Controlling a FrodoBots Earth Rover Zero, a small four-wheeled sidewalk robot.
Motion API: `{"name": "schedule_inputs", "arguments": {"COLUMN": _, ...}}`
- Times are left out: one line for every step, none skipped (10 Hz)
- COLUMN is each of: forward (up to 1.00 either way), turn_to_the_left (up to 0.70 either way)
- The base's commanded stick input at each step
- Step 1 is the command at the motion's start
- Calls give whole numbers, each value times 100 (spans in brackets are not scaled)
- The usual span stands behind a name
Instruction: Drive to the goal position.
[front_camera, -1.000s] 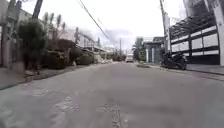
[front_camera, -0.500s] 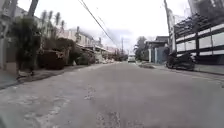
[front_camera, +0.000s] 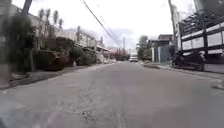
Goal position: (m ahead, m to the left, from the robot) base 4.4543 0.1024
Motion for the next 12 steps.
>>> {"name": "schedule_inputs", "arguments": {"forward": 100, "turn_to_the_left": 3}}
{"name": "schedule_inputs", "arguments": {"forward": 100, "turn_to_the_left": 3}}
{"name": "schedule_inputs", "arguments": {"forward": 100, "turn_to_the_left": 3}}
{"name": "schedule_inputs", "arguments": {"forward": 100, "turn_to_the_left": 3}}
{"name": "schedule_inputs", "arguments": {"forward": 100, "turn_to_the_left": 3}}
{"name": "schedule_inputs", "arguments": {"forward": 100, "turn_to_the_left": 3}}
{"name": "schedule_inputs", "arguments": {"forward": 100, "turn_to_the_left": 3}}
{"name": "schedule_inputs", "arguments": {"forward": 100, "turn_to_the_left": 3}}
{"name": "schedule_inputs", "arguments": {"forward": 100, "turn_to_the_left": 3}}
{"name": "schedule_inputs", "arguments": {"forward": 100, "turn_to_the_left": 3}}
{"name": "schedule_inputs", "arguments": {"forward": 100, "turn_to_the_left": 3}}
{"name": "schedule_inputs", "arguments": {"forward": 100, "turn_to_the_left": 3}}
